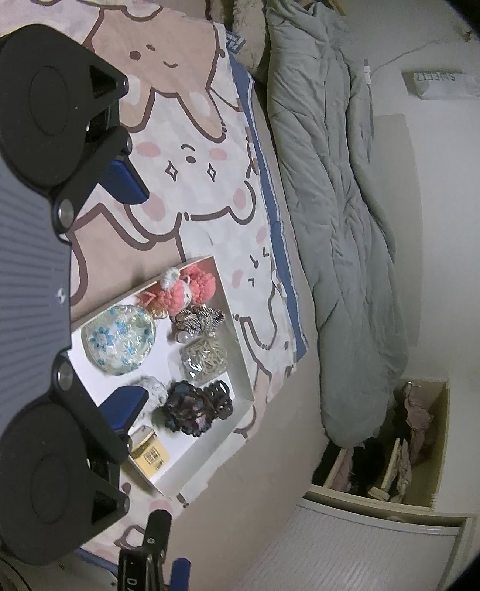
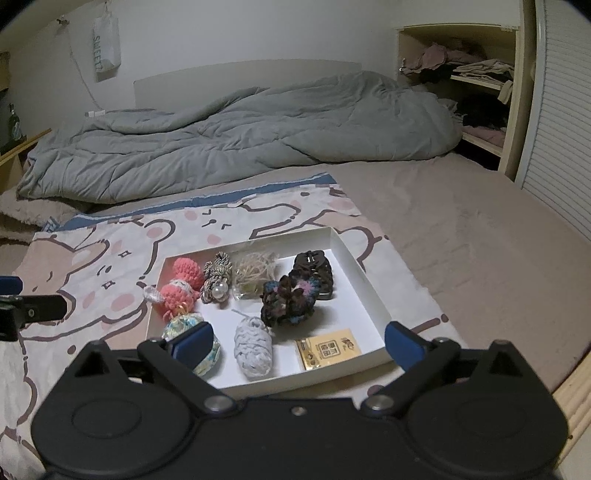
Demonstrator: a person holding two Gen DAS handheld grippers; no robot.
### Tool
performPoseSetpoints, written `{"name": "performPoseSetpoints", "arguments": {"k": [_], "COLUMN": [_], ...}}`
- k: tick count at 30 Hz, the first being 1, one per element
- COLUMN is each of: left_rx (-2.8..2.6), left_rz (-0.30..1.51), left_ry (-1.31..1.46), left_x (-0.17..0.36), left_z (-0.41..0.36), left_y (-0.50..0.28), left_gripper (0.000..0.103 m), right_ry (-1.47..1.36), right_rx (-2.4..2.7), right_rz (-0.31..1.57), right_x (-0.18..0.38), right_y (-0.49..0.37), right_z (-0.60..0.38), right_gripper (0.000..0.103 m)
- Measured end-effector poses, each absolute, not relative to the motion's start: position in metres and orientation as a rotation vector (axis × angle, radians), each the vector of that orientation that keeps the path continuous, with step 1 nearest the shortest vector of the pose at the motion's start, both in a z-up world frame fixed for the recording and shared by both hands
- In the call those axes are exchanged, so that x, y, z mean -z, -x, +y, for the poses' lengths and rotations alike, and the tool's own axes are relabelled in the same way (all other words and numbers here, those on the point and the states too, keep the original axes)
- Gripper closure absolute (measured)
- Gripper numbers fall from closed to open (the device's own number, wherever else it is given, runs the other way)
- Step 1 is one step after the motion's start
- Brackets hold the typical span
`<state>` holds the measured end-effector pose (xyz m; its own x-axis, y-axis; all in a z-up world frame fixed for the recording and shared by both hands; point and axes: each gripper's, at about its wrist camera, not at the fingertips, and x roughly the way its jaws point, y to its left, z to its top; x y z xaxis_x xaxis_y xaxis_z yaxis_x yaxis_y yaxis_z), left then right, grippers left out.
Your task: Organize objects
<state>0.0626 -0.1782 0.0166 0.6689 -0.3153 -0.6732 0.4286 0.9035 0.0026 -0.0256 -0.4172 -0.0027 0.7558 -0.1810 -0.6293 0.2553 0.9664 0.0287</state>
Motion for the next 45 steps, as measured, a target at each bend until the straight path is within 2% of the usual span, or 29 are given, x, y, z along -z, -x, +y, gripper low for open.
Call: {"name": "performPoseSetpoints", "arguments": {"k": [45], "left_rx": [0.395], "left_rz": [0.753], "left_ry": [-0.186], "left_x": [-0.009], "left_z": [-0.181], "left_y": [-0.064], "left_gripper": [0.0], "right_ry": [-0.082], "right_rx": [0.24], "right_rz": [0.69], "right_x": [0.003], "right_y": [0.026], "right_z": [-0.405], "right_gripper": [0.003]}}
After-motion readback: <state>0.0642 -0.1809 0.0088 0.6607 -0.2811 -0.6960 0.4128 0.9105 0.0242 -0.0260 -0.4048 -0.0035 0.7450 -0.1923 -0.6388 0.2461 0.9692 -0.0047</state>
